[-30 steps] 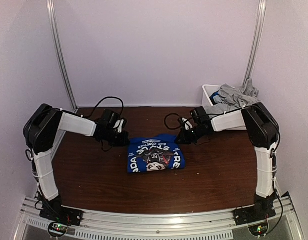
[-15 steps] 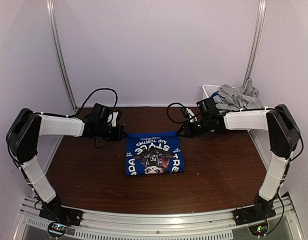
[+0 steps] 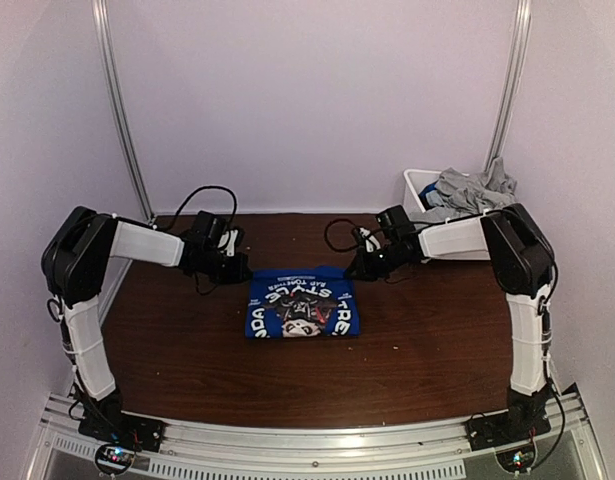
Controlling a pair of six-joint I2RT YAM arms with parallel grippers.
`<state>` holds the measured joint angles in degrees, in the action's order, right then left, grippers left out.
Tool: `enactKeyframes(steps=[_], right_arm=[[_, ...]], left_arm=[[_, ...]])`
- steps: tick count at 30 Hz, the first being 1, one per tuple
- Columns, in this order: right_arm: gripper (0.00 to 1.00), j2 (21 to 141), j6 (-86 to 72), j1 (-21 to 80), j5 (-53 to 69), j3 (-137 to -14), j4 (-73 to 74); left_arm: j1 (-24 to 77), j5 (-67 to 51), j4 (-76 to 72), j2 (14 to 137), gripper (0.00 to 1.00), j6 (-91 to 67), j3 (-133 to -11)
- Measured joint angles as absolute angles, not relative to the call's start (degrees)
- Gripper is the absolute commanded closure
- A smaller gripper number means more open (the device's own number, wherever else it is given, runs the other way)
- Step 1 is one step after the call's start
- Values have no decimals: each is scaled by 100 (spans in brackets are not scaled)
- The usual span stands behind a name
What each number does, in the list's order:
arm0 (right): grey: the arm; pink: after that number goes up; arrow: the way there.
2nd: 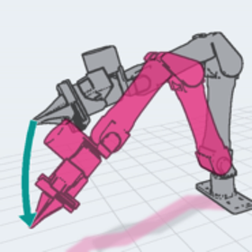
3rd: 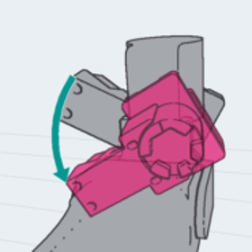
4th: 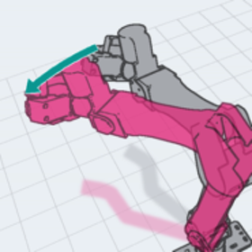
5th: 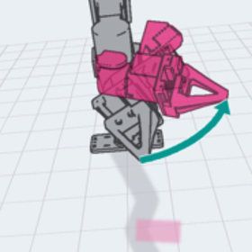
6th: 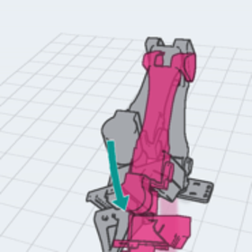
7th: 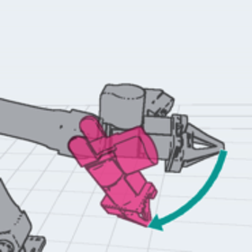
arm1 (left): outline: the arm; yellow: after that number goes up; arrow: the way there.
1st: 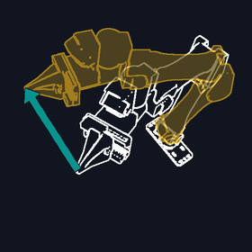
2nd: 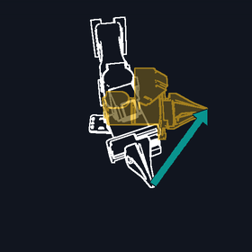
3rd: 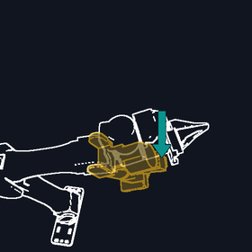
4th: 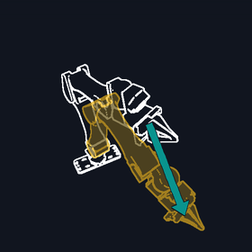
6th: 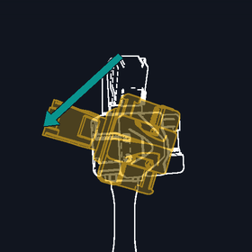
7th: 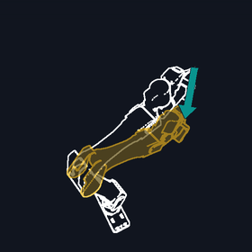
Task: Fold and stack the mixed laundry pile
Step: Fold the 2/3-rectangle-folded T-shirt at the center of the board.
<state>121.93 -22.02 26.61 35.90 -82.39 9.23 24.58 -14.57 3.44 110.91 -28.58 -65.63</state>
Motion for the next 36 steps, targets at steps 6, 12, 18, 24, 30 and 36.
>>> enactKeyframes(steps=[6, 12, 18, 24, 30, 36], right_arm=[[100, 12468, -2200, 2576, 3575, -8276, 921], [100, 12173, -2180, 2554, 3496, -8200, 919], [100, 11614, -2139, 2508, 3450, -8051, 875], [100, 11858, -2134, 2373, 3446, -8064, 836], [100, 12068, -2139, 2300, 3409, -8086, 832], [100, 11773, -2141, 2298, 3413, -7874, 816]], left_arm=[[2458, -1485, 281, 11502, 100, -2818, -6834], [2458, -1527, 322, 11384, 100, -2753, -6869], [2458, -1566, 309, 11080, 100, -2683, -6921], [2458, -1634, 316, 11286, 100, -2635, -7194], [2458, -1739, 309, 11708, 100, -2545, -7544], [2458, -1894, 261, 11649, 100, -2506, -7472]])
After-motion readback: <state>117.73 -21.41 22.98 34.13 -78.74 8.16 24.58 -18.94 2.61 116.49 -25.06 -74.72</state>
